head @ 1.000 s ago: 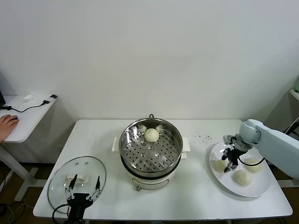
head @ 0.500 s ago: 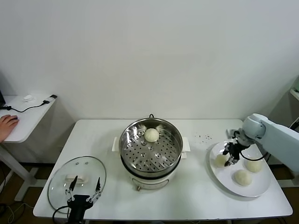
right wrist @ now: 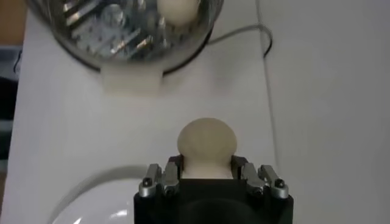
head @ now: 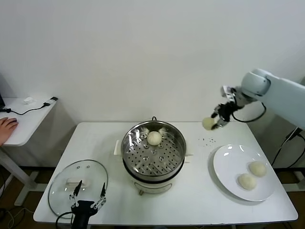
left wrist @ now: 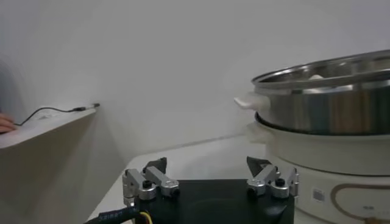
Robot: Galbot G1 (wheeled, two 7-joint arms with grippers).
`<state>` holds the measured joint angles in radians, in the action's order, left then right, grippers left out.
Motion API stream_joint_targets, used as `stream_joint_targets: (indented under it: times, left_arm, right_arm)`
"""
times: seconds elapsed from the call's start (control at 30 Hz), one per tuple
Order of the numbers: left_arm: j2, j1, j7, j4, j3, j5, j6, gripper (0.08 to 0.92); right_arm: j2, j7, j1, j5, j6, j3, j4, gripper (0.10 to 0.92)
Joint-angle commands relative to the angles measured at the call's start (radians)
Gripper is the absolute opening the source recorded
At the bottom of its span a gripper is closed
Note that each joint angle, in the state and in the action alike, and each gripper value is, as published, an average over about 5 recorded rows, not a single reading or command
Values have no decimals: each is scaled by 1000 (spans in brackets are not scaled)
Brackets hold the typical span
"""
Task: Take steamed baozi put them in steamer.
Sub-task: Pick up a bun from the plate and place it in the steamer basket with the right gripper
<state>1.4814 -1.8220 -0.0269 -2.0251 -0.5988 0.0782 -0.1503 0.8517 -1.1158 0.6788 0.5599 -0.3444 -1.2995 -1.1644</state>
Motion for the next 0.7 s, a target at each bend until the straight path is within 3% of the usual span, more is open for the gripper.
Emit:
stream_joint_targets:
  times: [0.03, 0.3, 0.7]
  left_arm:
    - [-1, -3, 4, -3, 7, 0, -5, 823]
    - [7, 11, 6, 4, 15, 23, -4, 823]
    - [6, 15, 6, 20, 13, 20, -6, 823]
  right_arm:
    - [317, 74, 127, 240, -94, -74, 7, 539]
    - [459, 154, -2, 252, -145, -83, 19, 541]
    - [495, 227, -93, 307, -171, -161, -21, 543]
